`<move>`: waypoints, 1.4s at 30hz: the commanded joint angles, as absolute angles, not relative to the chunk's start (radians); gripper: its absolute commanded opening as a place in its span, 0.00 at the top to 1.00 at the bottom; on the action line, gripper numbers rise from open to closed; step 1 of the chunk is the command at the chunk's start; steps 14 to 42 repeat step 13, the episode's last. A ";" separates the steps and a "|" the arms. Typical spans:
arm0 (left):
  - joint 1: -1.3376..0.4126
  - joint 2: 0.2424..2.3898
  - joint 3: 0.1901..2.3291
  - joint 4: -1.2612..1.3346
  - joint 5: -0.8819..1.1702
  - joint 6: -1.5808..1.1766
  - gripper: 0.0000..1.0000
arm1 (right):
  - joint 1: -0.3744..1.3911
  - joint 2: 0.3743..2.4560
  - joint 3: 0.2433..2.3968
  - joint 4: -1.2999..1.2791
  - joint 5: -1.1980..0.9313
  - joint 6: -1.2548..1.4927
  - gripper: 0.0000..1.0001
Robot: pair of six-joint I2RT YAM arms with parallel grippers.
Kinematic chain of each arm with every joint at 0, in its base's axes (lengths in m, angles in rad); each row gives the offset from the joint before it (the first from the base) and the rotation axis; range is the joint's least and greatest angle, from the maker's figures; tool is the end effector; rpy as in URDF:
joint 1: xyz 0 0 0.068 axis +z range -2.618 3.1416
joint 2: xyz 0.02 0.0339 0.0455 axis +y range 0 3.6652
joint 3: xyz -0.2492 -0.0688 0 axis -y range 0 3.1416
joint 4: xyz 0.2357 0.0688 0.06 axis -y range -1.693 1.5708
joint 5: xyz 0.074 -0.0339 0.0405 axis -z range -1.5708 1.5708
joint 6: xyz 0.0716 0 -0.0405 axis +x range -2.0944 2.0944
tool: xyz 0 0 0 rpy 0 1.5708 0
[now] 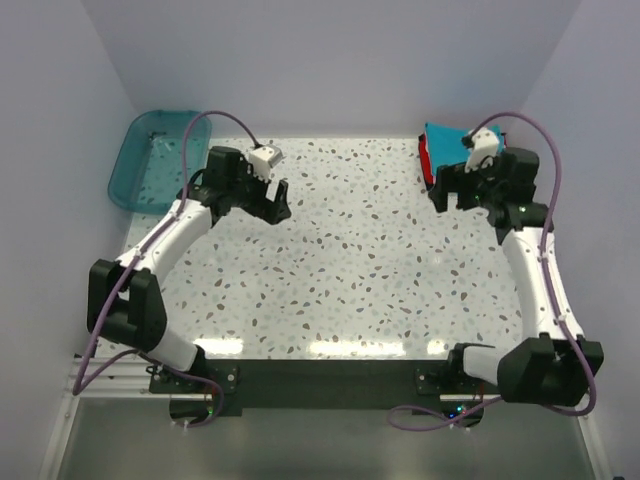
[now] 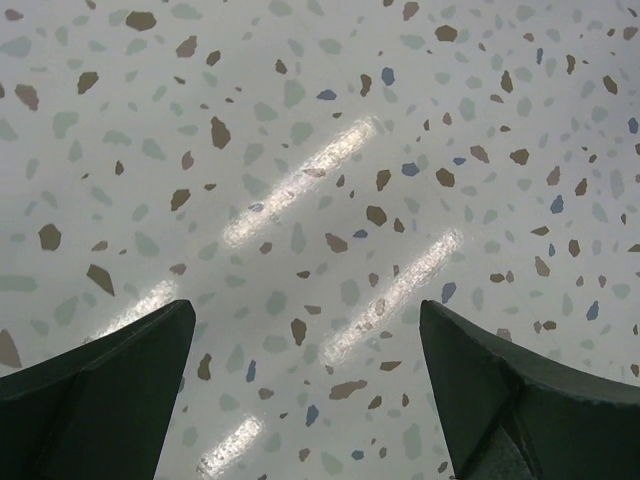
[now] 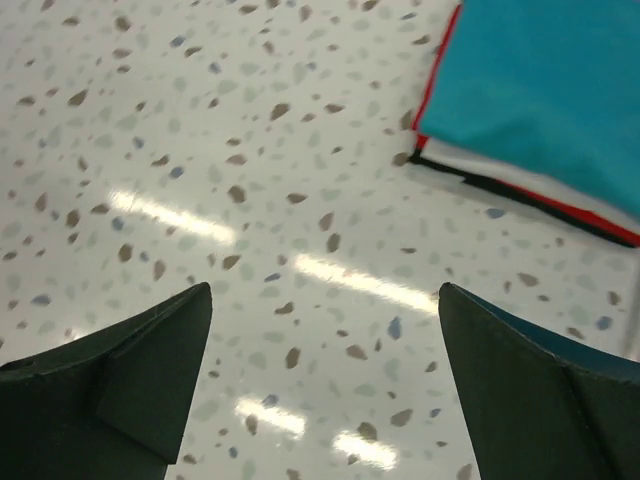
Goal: Fold and stack the t-shirts
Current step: Reset both grippers
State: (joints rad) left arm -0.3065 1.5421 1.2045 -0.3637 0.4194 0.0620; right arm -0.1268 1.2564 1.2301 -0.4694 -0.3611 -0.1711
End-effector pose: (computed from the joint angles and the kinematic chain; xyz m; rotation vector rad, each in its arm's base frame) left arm 0.3360 -0.1369 0.2512 0.6334 2.1799 -0.6051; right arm 0.3049 -0.0134 0.3372 -0.2651 2.0197 0.1864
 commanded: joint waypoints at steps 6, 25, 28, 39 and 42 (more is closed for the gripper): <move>-0.175 1.396 1.077 -0.491 0.358 0.143 0.00 | 0.115 1.072 0.936 -0.583 -0.331 -0.178 0.01; -0.169 1.260 0.928 -0.502 0.313 0.155 0.00 | 0.181 1.012 0.856 -0.581 -0.281 -0.203 0.01; -0.169 1.260 0.928 -0.502 0.313 0.155 0.00 | 0.181 1.012 0.856 -0.581 -0.281 -0.203 0.01; -0.169 1.260 0.928 -0.502 0.313 0.155 0.00 | 0.181 1.012 0.856 -0.581 -0.281 -0.203 0.01; -0.169 1.260 0.928 -0.502 0.313 0.155 0.00 | 0.181 1.012 0.856 -0.581 -0.281 -0.203 0.01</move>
